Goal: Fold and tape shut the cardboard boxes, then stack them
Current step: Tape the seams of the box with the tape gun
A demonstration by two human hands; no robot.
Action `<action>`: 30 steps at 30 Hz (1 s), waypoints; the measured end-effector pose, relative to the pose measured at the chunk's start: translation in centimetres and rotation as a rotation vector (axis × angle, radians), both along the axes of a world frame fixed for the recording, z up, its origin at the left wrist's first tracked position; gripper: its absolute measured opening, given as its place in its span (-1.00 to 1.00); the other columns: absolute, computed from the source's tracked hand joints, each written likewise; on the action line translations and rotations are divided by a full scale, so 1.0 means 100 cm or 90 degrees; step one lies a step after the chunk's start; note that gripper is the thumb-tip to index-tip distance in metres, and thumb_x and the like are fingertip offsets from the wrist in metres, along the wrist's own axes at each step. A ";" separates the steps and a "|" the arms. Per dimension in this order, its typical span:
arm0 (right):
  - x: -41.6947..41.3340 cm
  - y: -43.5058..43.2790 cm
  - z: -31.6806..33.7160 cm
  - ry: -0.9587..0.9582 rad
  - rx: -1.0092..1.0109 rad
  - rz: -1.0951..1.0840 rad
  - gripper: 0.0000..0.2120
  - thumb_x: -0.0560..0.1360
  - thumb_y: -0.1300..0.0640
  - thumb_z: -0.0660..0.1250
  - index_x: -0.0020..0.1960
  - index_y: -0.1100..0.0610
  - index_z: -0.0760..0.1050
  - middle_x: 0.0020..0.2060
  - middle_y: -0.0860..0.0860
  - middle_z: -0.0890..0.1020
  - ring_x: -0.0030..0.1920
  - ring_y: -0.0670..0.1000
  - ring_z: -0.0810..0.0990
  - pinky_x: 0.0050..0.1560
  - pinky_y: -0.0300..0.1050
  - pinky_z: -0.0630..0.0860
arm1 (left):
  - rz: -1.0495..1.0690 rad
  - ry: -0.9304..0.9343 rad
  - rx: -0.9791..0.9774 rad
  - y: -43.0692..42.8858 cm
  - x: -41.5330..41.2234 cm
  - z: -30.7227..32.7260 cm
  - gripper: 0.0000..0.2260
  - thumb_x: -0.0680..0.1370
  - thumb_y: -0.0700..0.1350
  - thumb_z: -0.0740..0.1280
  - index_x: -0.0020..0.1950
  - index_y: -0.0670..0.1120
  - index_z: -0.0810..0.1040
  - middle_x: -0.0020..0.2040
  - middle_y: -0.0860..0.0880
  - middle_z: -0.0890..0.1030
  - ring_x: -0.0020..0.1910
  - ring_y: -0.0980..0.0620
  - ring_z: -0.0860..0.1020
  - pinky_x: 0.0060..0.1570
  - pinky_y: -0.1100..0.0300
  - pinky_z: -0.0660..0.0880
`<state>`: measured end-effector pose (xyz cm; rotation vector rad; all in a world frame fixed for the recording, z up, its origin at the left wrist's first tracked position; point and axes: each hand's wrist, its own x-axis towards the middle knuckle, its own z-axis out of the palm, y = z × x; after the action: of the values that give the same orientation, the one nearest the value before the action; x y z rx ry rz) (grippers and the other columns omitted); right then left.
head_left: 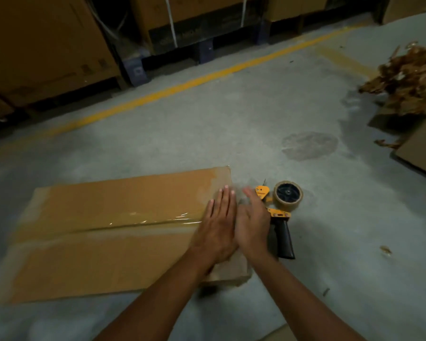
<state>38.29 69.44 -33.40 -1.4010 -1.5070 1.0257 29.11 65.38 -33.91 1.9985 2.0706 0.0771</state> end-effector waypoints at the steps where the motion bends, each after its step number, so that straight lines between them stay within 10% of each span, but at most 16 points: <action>1: -0.009 -0.015 0.006 -0.018 0.029 0.082 -0.58 0.57 0.14 0.17 0.39 0.20 0.50 0.31 -0.04 0.54 0.34 -0.08 0.45 0.38 -0.23 0.30 | -0.006 0.026 -0.042 -0.009 -0.008 0.001 -0.31 0.62 0.09 -0.02 0.58 -0.12 -0.35 0.59 -0.12 -0.35 0.56 -0.09 -0.37 0.56 -0.07 -0.19; 5: -0.018 -0.043 -0.016 -0.403 0.238 0.421 -0.36 0.64 -0.22 -0.14 0.57 0.08 0.27 0.50 0.02 0.39 0.54 0.05 0.29 0.54 -0.05 0.05 | 0.005 0.042 -0.066 -0.067 -0.058 -0.003 -0.33 0.52 0.14 -0.31 0.62 -0.05 -0.29 0.60 -0.03 -0.34 0.57 -0.01 -0.35 0.56 -0.05 -0.15; 9: -0.041 -0.067 -0.014 -0.647 0.178 0.419 -0.13 0.54 -0.38 -0.33 0.62 0.17 0.06 0.61 0.13 0.04 0.62 0.13 -0.08 0.50 0.23 -0.27 | 0.092 0.043 -0.072 -0.110 -0.106 -0.002 -0.13 0.43 0.35 -0.55 0.64 -0.05 -0.17 0.59 0.05 -0.27 0.60 0.05 -0.24 0.57 -0.07 -0.14; 15: -0.118 -0.114 0.000 -0.636 0.110 0.568 -0.03 0.35 -0.24 -0.54 0.63 0.18 -0.05 0.62 0.16 -0.08 0.62 0.12 -0.18 0.54 0.19 -0.24 | 0.154 0.088 -0.119 -0.151 -0.161 0.011 -0.15 0.38 0.24 -0.46 0.64 -0.05 -0.18 0.62 0.00 -0.26 0.60 0.03 -0.24 0.53 -0.11 -0.13; 21: -0.172 -0.132 0.009 -0.666 -0.048 0.397 -0.25 0.63 -0.19 -0.05 0.62 0.24 -0.15 0.59 0.27 -0.18 0.59 0.24 -0.26 0.50 0.35 -0.23 | 0.306 0.047 -0.125 -0.189 -0.229 0.009 -0.28 0.60 0.34 -0.19 0.63 -0.05 -0.20 0.62 0.04 -0.26 0.60 0.05 -0.25 0.53 -0.18 -0.14; 30: -0.284 -0.164 0.004 -0.598 0.307 0.768 -0.08 0.32 -0.15 -0.44 0.65 0.11 -0.07 0.63 0.07 -0.07 0.62 0.10 -0.19 0.54 0.21 -0.25 | 0.421 0.106 -0.087 -0.237 -0.320 0.010 -0.03 0.33 0.43 -0.58 0.63 -0.05 -0.22 0.62 0.03 -0.27 0.59 0.01 -0.28 0.49 -0.25 -0.19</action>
<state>9.84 53.02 -33.04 -0.4807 -3.2074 0.4632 -2.89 41.73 -32.87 1.2077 2.6751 -0.1076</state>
